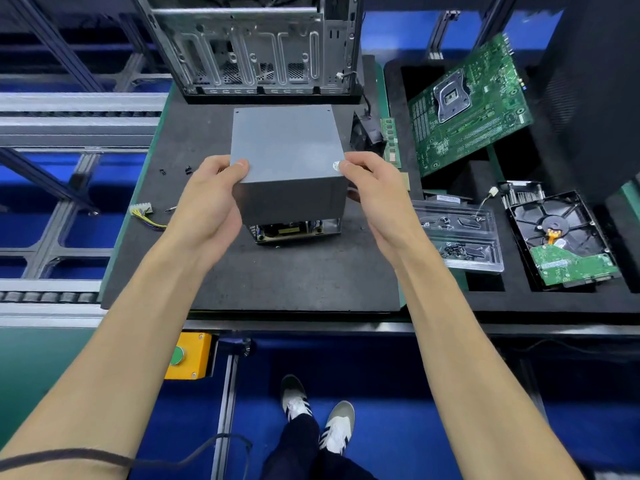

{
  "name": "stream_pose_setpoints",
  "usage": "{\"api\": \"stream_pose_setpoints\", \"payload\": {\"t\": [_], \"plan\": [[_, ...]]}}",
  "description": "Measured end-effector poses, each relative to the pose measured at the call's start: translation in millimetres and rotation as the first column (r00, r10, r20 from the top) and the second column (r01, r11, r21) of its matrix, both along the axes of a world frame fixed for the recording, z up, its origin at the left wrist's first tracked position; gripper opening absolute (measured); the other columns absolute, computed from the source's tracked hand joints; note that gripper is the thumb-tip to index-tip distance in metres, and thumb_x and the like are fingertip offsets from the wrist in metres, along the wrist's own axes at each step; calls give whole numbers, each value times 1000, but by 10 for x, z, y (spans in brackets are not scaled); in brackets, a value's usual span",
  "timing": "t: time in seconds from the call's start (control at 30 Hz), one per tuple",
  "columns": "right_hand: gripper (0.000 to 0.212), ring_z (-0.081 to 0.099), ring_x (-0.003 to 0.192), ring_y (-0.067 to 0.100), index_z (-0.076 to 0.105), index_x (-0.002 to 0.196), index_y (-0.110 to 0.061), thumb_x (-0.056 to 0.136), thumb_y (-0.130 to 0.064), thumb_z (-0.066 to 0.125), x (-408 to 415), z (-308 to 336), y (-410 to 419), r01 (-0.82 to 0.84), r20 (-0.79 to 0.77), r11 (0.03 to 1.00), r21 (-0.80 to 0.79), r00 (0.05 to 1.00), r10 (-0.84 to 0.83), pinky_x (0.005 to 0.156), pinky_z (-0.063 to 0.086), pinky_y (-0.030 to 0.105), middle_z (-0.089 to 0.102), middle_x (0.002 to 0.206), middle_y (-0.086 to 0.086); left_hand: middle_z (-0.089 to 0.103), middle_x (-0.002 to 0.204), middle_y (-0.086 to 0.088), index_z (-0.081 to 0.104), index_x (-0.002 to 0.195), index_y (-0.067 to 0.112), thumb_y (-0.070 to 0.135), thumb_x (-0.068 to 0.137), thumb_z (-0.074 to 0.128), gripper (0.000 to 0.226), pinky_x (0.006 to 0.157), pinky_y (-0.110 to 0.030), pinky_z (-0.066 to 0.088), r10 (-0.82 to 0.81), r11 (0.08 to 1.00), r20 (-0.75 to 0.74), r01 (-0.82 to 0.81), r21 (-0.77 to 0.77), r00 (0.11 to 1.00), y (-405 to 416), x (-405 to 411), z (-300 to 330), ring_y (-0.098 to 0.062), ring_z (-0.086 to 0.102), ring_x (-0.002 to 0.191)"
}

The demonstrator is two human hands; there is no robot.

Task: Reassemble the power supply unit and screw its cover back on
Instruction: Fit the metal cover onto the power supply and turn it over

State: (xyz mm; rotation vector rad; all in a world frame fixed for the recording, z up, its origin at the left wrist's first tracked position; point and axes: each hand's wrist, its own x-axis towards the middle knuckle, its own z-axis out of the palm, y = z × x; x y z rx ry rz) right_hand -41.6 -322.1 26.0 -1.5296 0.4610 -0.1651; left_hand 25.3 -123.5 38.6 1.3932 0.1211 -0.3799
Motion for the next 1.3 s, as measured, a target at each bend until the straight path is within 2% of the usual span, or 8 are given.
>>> {"api": "stream_pose_setpoints", "payload": {"t": [0.13,0.23,0.37,0.6,0.8,0.97,1.1,1.3], "plan": [[15,63,114,12,68,114,-21,100,-23,62,-10,17,-16,-15,5,1000,26,1000,15,112,46,45,70,111,-7,76,107,-1,55,103,15,10,104,50,7,97,-36,53,23,995,28,-20,-94,999,-42,-42,15,-20,68,113],[17,64,117,18,68,116,-19,100,-24,63,-9,66,-14,-31,18,999,17,999,31,109,49,45,70,114,-4,77,108,-3,54,103,14,9,105,48,9,90,-34,55,47,989,20,-44,-141,999,-30,-63,24,-19,71,106],[23,65,114,21,67,121,-17,100,-26,63,23,173,11,-48,22,999,-13,999,48,104,51,44,70,119,1,71,124,-12,56,107,11,7,104,48,9,104,-39,52,87,982,-3,-86,-167,996,-16,-49,50,-25,66,121],[21,60,102,19,66,119,-15,101,-24,62,28,186,-5,-58,16,998,1,998,58,93,51,35,67,127,15,75,108,-6,55,106,11,8,105,47,8,96,-34,55,89,978,-8,-89,-189,996,-28,-46,39,-18,70,103],[9,61,97,15,66,108,-23,99,-23,64,56,155,-7,-76,12,997,-15,997,76,91,52,34,65,103,-3,73,109,-4,53,106,12,8,104,47,8,91,-31,52,85,984,-23,-88,-157,996,-9,-53,-21,-16,69,100],[8,62,86,11,66,107,-21,99,-20,64,63,154,-29,-70,20,997,12,997,70,78,51,25,65,95,-4,73,115,-6,54,109,12,11,104,48,8,95,-36,52,74,993,1,-74,-87,997,-18,-29,4,-19,69,107],[8,61,94,15,66,107,-23,100,-21,63,59,151,-51,-64,12,998,27,998,64,83,51,28,64,102,-1,74,116,-7,54,111,12,11,104,49,8,105,-42,50,65,996,16,-64,-58,998,-47,-19,57,-21,69,114],[12,62,80,7,65,112,-17,101,-18,61,29,163,-54,-69,38,996,62,997,67,76,51,24,67,87,-7,75,116,-5,55,111,12,11,104,49,9,103,-41,51,60,996,16,-59,-64,998,-49,-36,91,-20,70,110]]}}
